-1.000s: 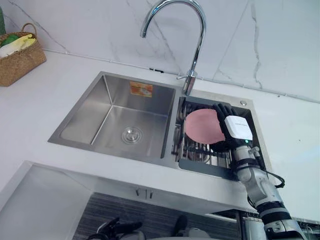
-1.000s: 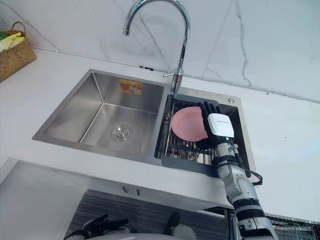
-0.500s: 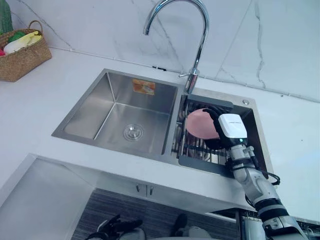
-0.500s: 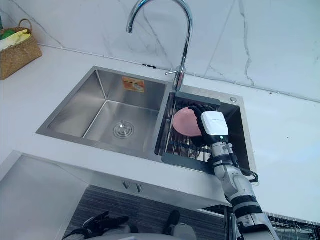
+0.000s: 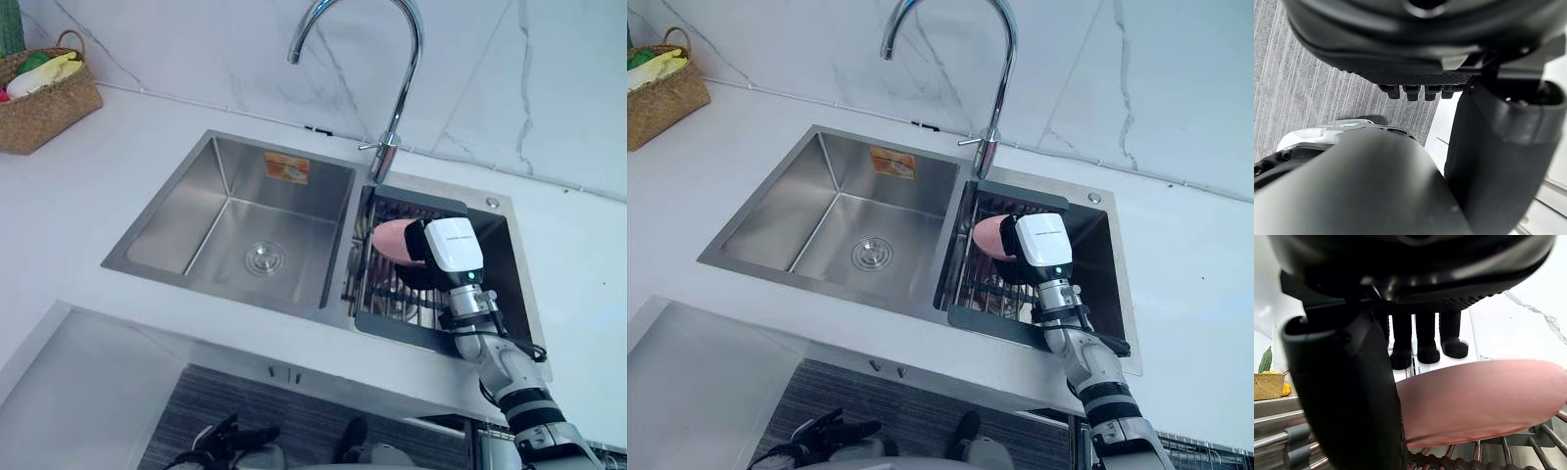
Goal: Walk over to the sink, pick up the cup, carry it to the dishwasher, place the cup inside the dishwasher, then close the dishwasher door
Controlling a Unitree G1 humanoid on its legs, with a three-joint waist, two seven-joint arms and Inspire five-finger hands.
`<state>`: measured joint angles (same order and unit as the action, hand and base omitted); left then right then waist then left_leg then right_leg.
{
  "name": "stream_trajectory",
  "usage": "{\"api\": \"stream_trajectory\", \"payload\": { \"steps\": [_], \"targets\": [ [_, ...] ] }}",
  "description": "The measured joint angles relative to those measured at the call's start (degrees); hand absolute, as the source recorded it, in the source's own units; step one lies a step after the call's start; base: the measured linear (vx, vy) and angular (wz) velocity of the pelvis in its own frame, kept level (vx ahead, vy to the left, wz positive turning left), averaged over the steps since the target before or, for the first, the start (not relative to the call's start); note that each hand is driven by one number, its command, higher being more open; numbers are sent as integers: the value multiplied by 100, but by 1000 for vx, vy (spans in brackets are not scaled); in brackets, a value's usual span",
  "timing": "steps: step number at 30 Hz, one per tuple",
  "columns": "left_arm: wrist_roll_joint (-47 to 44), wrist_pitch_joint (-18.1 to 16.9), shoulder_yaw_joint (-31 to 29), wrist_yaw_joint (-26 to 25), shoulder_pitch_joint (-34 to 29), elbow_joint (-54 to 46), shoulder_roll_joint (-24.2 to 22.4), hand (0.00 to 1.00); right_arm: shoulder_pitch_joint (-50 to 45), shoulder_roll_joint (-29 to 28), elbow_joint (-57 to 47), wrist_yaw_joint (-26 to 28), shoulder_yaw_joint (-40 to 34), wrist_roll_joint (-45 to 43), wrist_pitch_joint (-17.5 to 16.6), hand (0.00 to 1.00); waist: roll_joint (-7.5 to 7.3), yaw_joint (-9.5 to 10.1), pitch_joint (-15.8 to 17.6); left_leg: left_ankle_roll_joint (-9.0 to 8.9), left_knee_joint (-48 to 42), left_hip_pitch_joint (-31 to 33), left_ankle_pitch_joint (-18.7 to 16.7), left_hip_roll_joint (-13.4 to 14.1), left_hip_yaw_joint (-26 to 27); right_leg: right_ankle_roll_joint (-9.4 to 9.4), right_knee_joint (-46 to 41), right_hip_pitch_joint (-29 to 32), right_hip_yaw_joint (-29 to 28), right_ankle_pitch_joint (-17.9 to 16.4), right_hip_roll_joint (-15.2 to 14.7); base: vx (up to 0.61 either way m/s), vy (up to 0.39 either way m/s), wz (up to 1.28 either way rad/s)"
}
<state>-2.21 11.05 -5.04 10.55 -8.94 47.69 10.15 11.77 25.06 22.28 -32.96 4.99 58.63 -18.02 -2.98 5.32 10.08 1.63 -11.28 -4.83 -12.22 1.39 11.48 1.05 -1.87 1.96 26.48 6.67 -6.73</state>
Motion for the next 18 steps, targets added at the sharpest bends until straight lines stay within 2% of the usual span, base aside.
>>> {"api": "stream_trajectory", "payload": {
  "steps": [9, 10, 18],
  "targets": [
    [0, 2, 11, 3, 0, -1, -49, 100, 0, 183, 0, 273, -37, -71, 253, 0, 98, -1, 18, 4, 2, -19, 7, -41, -1, 29, -6, -16, -13, 14, -43, 0, 0, 0],
    [0, 2, 12, 3, 0, -1, -53, 100, 0, 184, 0, 295, -48, -109, 258, 100, 107, -3, 20, 3, 4, -19, 9, -41, -1, 29, -6, -15, -13, 14, -42, 0, 0, 0],
    [-3, 36, 22, 4, 1, -5, -77, 100, 26, 185, 0, 830, -90, -345, 600, 100, 153, 7, 30, -25, 112, -18, 107, -45, -30, 5, 75, -20, 2, 67, -24, 0, 0, 2]
  ]
}}
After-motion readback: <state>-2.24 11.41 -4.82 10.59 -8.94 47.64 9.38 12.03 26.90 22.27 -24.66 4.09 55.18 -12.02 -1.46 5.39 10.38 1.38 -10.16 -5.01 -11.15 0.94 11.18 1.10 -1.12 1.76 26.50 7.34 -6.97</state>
